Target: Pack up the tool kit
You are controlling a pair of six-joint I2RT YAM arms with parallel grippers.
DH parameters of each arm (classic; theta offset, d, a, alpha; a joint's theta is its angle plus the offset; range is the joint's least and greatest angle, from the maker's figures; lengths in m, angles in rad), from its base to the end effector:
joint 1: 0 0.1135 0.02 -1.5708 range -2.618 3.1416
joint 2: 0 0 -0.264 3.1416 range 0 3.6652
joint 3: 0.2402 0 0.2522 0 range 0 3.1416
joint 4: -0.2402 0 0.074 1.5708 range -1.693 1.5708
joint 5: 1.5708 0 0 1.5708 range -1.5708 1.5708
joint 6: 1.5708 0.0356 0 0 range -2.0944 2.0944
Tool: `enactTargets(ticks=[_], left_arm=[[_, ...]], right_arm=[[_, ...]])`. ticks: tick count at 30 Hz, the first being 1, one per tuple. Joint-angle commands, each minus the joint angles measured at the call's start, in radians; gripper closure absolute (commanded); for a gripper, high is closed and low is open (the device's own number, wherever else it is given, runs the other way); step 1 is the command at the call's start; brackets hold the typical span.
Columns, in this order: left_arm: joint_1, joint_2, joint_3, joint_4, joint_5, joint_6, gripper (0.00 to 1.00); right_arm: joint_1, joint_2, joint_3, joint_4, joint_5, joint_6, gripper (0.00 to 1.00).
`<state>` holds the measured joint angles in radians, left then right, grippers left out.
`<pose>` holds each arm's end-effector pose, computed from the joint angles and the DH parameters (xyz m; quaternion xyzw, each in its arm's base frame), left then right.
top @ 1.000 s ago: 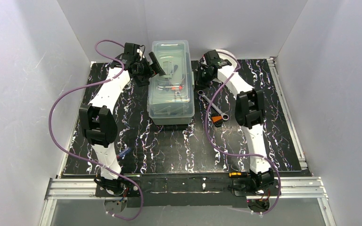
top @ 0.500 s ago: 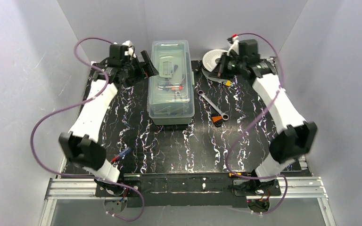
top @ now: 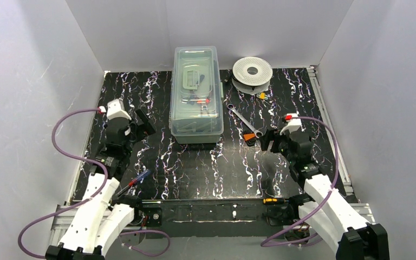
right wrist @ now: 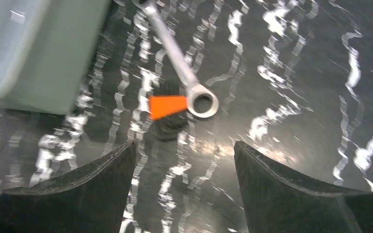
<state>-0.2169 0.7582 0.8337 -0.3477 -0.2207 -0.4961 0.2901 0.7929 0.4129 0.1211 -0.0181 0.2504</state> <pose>0.1704 -0.0296 0.3441 -0.1761 0.7747 -0.1275 0.5938 0.1823 0.0551 0.2384 -0.0212 0.7922 0.1697 0.5858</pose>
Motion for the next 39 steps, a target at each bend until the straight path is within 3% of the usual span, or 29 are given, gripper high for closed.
enactTargets(ticks=[1,4,7,13,17,20,27,29,31,33,39], left_arm=[[0.005,-0.003,-0.129,0.183,-0.13,0.104,0.01],[0.006,0.055,-0.17,0.236,-0.138,0.274,0.0],[0.011,0.129,-0.23,0.353,-0.169,0.351,0.01],[0.087,0.288,-0.274,0.53,-0.092,0.35,0.0],[0.181,0.362,-0.312,0.674,0.054,0.38,0.0],[0.215,0.413,-0.34,0.768,0.111,0.384,0.01],[0.259,0.498,-0.381,0.848,0.154,0.438,0.01],[0.266,0.508,-0.396,0.844,0.177,0.451,0.0],[0.273,0.525,-0.416,0.867,0.202,0.455,0.01],[0.274,0.545,-0.425,0.897,0.204,0.45,0.01],[0.274,0.615,-0.399,0.969,0.168,0.439,0.01]], right_arm=[[-0.012,-0.05,-0.036,0.181,0.26,-0.146,0.18],[-0.015,-0.053,-0.095,0.242,0.27,-0.21,0.19],[-0.03,0.006,-0.141,0.314,0.325,-0.218,0.19],[-0.099,0.113,-0.23,0.553,0.23,-0.247,0.2],[-0.167,0.222,-0.25,0.712,0.16,-0.226,0.21],[-0.175,0.323,-0.193,0.723,0.126,-0.278,0.21],[-0.278,0.545,-0.224,1.03,0.122,-0.212,0.22],[-0.279,0.523,-0.18,0.896,0.132,-0.205,0.22],[-0.279,0.539,-0.192,0.956,0.097,-0.229,0.24],[-0.279,0.531,-0.179,0.912,0.136,-0.21,0.16],[-0.279,0.532,-0.159,0.867,0.15,-0.198,0.13]])
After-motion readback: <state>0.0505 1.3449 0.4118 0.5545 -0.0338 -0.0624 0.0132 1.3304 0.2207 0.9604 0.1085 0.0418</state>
